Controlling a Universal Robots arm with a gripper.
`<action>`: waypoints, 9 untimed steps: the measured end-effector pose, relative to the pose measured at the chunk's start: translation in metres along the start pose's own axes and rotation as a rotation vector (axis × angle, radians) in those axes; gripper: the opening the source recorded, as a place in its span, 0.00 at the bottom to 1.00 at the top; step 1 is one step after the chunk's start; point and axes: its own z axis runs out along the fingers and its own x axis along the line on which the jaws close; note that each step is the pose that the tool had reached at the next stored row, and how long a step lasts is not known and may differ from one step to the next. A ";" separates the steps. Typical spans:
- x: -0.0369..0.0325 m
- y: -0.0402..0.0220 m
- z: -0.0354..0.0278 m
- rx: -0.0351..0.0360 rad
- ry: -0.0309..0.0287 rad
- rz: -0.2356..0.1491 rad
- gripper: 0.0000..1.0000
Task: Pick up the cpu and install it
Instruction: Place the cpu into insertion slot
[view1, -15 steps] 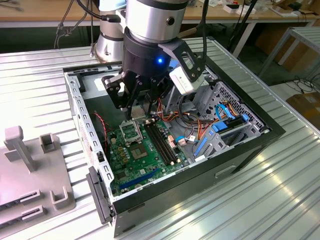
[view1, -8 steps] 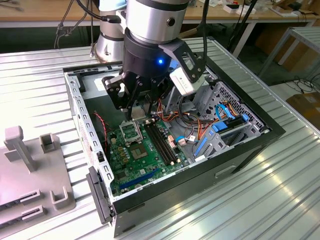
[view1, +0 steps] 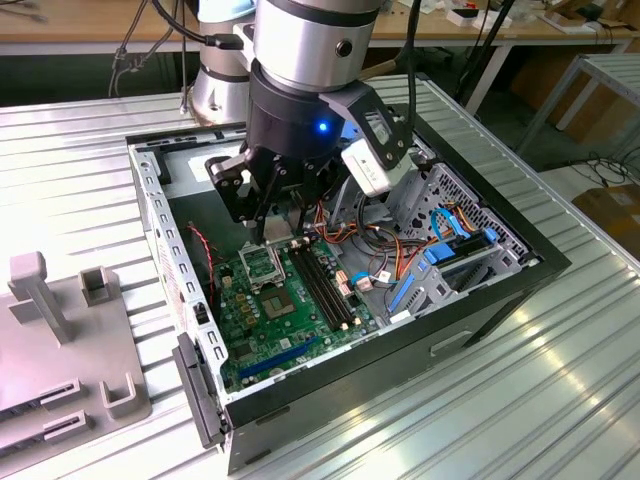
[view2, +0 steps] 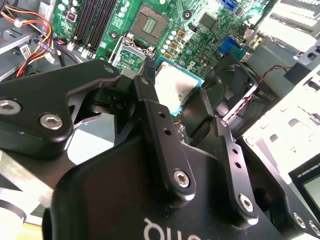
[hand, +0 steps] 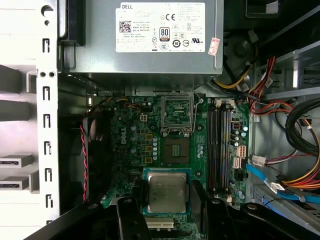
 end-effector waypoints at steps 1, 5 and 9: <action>0.0000 0.0000 0.0001 0.0000 0.0000 0.000 0.47; 0.0000 -0.0005 0.0002 -0.0001 -0.0001 0.000 0.47; 0.0000 -0.0024 0.0008 -0.0001 0.0000 0.000 0.47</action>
